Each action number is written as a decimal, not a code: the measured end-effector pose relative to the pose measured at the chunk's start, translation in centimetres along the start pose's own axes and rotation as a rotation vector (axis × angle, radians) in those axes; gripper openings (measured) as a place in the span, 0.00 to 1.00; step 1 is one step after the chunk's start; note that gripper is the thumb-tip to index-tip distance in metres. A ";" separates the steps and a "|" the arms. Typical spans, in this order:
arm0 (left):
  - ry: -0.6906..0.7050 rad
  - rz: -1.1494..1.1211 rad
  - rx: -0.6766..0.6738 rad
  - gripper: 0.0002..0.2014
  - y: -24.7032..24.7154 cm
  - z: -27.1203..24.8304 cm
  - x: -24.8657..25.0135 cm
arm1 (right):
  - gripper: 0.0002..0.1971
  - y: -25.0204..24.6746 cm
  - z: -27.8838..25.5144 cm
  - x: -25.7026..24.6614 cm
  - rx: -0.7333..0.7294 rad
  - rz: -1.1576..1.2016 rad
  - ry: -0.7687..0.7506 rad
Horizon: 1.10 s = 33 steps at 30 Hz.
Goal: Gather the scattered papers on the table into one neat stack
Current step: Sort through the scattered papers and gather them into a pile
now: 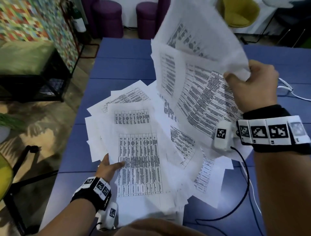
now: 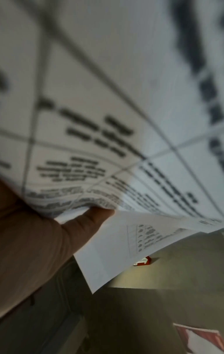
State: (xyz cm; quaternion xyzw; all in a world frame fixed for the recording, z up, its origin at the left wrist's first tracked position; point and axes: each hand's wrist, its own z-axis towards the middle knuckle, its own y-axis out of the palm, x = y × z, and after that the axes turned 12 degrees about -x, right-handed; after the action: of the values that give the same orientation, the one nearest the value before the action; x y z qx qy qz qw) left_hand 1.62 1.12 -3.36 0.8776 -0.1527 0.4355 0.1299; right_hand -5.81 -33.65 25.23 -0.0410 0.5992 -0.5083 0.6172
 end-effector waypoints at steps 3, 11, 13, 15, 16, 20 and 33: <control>-0.007 0.012 0.006 0.46 0.4 -0.4 0.2 | 0.05 -0.2 0.0 -0.8 0.095 0.217 0.005; 0.092 -0.083 0.010 0.53 1.4 -1.5 1.6 | 0.11 6.0 -4.1 4.0 0.009 0.517 0.305; 0.163 -0.084 0.006 0.50 1.6 -1.6 1.8 | 0.16 9.5 -6.5 6.4 -0.068 0.535 0.457; 0.177 -0.033 -0.013 0.50 1.6 -1.3 1.9 | 0.18 12.8 -8.9 8.6 -0.172 0.551 0.621; 0.164 0.000 -0.031 0.48 1.5 -1.1 1.9 | 0.18 14.2 -10.1 9.4 -0.238 0.544 0.691; 0.148 0.171 -0.027 0.44 1.1 -0.8 1.4 | 0.20 17.4 -13.7 11.3 -0.635 0.359 0.794; 0.152 0.236 0.035 0.36 -0.2 0.8 0.1 | 0.15 16.0 -8.6 14.2 -0.397 -0.006 0.578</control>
State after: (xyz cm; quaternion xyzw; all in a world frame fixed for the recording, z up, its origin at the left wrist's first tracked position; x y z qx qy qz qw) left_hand 2.33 0.98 -3.75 0.8203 -0.2368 0.5154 0.0736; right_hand -6.64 -30.81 2.34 -0.0163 0.8363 -0.3741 0.4006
